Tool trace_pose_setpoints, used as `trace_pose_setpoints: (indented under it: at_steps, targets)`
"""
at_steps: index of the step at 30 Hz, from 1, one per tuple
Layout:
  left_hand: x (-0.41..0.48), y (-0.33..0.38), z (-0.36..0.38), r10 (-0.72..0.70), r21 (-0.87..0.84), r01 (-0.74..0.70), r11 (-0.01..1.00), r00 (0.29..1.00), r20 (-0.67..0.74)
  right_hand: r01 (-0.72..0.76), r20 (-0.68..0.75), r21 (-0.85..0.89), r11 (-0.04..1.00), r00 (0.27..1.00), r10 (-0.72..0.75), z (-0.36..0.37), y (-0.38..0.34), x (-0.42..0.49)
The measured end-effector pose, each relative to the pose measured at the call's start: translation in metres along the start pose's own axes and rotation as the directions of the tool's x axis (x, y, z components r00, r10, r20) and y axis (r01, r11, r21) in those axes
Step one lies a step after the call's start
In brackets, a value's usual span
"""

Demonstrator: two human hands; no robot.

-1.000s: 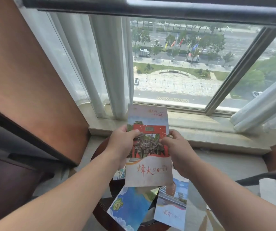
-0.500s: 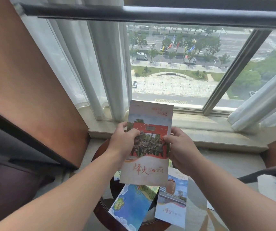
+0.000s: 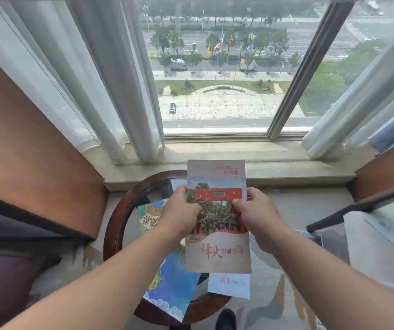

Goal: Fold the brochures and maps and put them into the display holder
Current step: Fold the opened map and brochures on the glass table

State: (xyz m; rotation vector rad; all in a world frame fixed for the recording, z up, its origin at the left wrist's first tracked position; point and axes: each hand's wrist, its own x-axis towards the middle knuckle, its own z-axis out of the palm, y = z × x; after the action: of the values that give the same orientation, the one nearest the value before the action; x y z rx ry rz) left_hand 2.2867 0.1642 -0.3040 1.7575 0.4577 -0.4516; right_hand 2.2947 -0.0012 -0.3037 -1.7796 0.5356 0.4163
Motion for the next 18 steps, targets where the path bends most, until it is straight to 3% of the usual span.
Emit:
trace_pose_setpoints:
  at_steps: [6, 11, 18]
  targets:
    - [0.028, -0.078, 0.068, -0.08, 0.261, 0.069, 0.963, 0.996, 0.033, -0.095, -0.087, -0.37, 0.924, 0.994, 0.067, -0.026, 0.105, 0.026]
    - [0.057, -0.154, 0.113, -0.111, 0.543, 0.076, 0.836, 0.993, 0.032, -0.198, -0.136, -0.463, 0.864, 0.979, 0.151, -0.019, 0.19, 0.05]
    - [0.099, -0.185, 0.137, -0.079, 0.694, 0.073, 0.716, 0.997, -0.023, -0.241, -0.183, -0.55, 0.8, 0.969, 0.166, 0.002, 0.225, 0.091]
